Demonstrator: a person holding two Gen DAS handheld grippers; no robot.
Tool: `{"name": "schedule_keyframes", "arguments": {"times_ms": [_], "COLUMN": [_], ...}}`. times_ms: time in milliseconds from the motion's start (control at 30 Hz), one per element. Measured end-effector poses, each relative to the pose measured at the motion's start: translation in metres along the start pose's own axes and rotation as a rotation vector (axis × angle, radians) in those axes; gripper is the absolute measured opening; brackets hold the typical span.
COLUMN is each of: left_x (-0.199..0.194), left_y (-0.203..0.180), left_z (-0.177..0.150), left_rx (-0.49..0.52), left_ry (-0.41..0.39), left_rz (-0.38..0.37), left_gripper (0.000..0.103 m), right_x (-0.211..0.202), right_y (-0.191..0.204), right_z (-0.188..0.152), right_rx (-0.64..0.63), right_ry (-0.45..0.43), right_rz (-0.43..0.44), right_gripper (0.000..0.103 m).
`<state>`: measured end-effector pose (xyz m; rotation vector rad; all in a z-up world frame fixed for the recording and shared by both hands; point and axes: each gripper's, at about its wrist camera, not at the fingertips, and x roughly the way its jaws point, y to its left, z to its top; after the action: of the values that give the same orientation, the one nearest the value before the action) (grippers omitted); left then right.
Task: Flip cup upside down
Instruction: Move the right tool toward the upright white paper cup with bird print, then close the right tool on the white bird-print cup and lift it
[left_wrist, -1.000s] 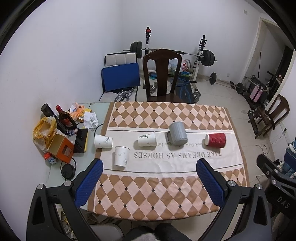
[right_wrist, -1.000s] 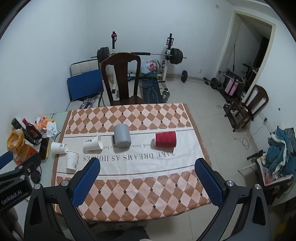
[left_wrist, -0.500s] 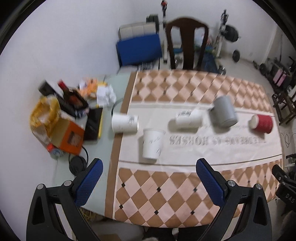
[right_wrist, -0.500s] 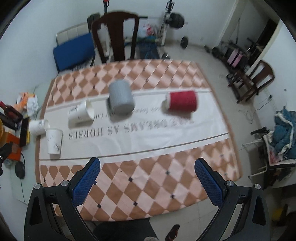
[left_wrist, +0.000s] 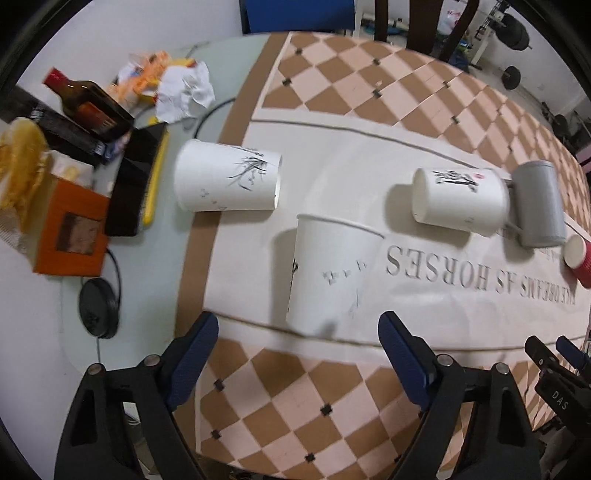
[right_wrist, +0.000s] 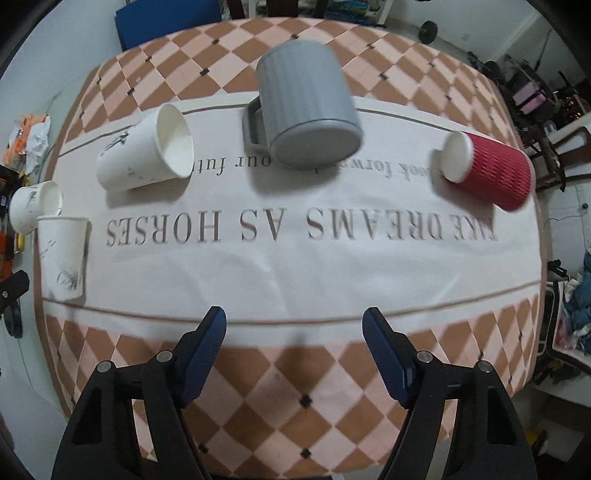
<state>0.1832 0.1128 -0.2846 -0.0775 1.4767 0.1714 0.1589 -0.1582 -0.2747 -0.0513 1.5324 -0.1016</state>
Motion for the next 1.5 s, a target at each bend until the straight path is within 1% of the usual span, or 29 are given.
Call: {"name": "schedule_keyframes", "arguments": {"times_ms": [67,167,200,233,267,467,667,733,867,933,967,1000,1067,1133,1233,1267,1300,1433,1500], "left_x": [0.012,0.027,0.032,0.037,0.041,0.03,-0.003,-0.014,-0.036,-0.042,-0.041,-0.034,-0.031,-0.024,-0.013,-0.009,-0.008,0.004,0.008], "left_y": [-0.005,-0.017,-0.021,-0.023,-0.024,-0.029,-0.042,-0.051,-0.072,-0.094,-0.106,-0.118,-0.136,-0.154,-0.179,-0.187,-0.194,-0.211,-0.212], "left_z": [0.008,0.014,0.015,0.016,0.016,0.014,-0.003,-0.009,-0.031,-0.044,-0.049,-0.044,-0.06,-0.069,-0.088,-0.094,-0.097,-0.107,-0.109], "left_rx": [0.013,0.061,0.073,0.085,0.091,0.108,0.109,0.108,0.119,0.129,0.127,0.124,0.127,0.13,0.101,0.09,0.091,0.08,0.077], "left_ry": [0.015,0.036,0.042,0.051,0.061,0.022,0.005,0.0,0.0,0.01,0.024,0.04,0.079,0.123,0.206,0.234,0.246,0.269,0.271], "left_rz": [-0.04,-0.054,-0.054,-0.047,-0.045,-0.038,-0.077,-0.088,-0.137,-0.161,-0.181,-0.199,-0.245,-0.287,-0.371,-0.399,-0.413,-0.418,-0.406], "left_gripper": [0.088,0.088,0.079,0.072,0.057,0.054,0.054,0.054,0.054,0.054,0.054,0.054,0.054,0.054,0.054,0.054,0.054,0.054,0.054], "right_x": [0.011,0.025,0.028,0.032,0.035,0.044,0.039,0.037,0.03,0.027,0.027,0.026,0.025,0.027,0.032,0.032,0.036,0.042,0.056], "right_y": [0.003,0.005,0.004,0.005,0.005,0.002,-0.011,-0.021,-0.05,-0.067,-0.076,-0.086,-0.105,-0.126,-0.156,-0.159,-0.169,-0.201,-0.214], "right_z": [0.012,0.026,0.029,0.033,0.035,0.047,0.042,0.035,0.015,0.004,-0.003,-0.01,-0.025,-0.041,-0.061,-0.068,-0.074,-0.096,-0.096], "right_rx": [-0.009,-0.014,-0.015,-0.016,-0.017,-0.021,-0.004,0.009,0.055,0.085,0.101,0.115,0.142,0.17,0.213,0.223,0.234,0.279,0.289], "right_ry": [0.016,0.038,0.046,0.052,0.056,0.072,0.07,0.067,0.064,0.067,0.068,0.068,0.07,0.074,0.082,0.081,0.08,0.081,0.079], "right_rz": [-0.004,-0.009,-0.009,-0.011,-0.014,-0.013,0.008,0.014,0.024,0.028,0.029,0.029,0.02,0.015,0.008,0.003,-0.002,-0.008,-0.012], "right_gripper": [0.078,0.078,0.078,0.077,0.077,0.078,0.077,0.077,0.077,0.077,0.077,0.077,0.077,0.077,0.077,0.077,0.077,0.077,0.077]}}
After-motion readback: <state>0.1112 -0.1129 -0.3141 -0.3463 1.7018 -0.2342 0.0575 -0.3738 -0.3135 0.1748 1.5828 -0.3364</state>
